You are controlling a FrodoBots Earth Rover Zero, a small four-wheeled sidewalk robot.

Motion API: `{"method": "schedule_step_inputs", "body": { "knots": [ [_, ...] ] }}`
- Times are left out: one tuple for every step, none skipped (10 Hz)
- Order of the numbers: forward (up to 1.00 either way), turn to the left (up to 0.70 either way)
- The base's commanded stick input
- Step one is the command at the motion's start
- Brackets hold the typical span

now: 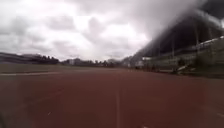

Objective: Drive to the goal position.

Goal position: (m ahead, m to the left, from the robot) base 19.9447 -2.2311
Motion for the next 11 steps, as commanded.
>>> {"method": "schedule_step_inputs", "body": {
  "knots": [
    [0.70, 0.00],
    [0.70, 0.00],
    [0.70, 0.00],
    [0.70, 0.00],
    [0.70, 0.00],
    [0.70, 0.00],
    [0.70, 0.00],
    [0.70, 0.00],
    [0.70, 0.00],
    [0.70, 0.00],
    [0.70, 0.00]
  ]
}}
